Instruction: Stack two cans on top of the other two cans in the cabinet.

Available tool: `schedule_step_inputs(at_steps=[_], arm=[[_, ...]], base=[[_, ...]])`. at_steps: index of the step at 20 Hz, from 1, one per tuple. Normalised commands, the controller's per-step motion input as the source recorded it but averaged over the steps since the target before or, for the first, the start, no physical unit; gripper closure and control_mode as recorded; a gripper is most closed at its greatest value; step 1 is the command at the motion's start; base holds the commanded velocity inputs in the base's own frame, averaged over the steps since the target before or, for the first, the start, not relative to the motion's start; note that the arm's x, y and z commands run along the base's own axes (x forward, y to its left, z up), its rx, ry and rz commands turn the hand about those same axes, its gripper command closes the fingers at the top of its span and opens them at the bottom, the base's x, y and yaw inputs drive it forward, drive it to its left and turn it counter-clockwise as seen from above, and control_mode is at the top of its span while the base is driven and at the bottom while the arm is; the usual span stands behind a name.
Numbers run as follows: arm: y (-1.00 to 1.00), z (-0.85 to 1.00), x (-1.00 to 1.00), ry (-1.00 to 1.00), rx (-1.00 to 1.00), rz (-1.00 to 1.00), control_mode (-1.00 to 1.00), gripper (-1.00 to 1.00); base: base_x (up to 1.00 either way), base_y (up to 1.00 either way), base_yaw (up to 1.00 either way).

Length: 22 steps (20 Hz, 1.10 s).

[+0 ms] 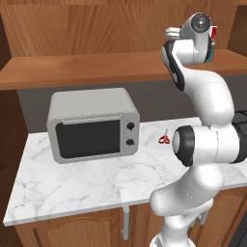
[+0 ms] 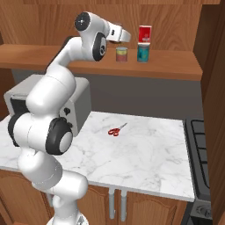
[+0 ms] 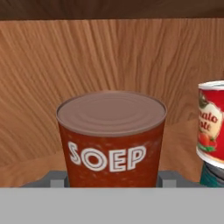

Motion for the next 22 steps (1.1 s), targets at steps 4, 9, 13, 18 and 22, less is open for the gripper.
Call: schedule_step_inputs(at_steps=[4,9,13,18,22], arm=[[-0.25,-0.28,-0.14,0.00,0.00,0.00,-1.00,1.00],[-0.13,-0.20,-0.11,0.00,0.00,0.00,-1.00,1.00],[0.00,-0.07,-0.01,0.00,0.00,0.00,-1.00,1.00],[0.00,-0.03,0.00,0.00,0.00,0.00,-1.00,1.00],[0.00,0.00,0.03,0.00,0.00,0.00,-1.00,1.00]], base=[[0.00,0.00,0.00],[0.00,0.00,0.00],[0.00,0.00,0.00],[0.00,0.00,0.00],[0.00,0.00,0.00]])
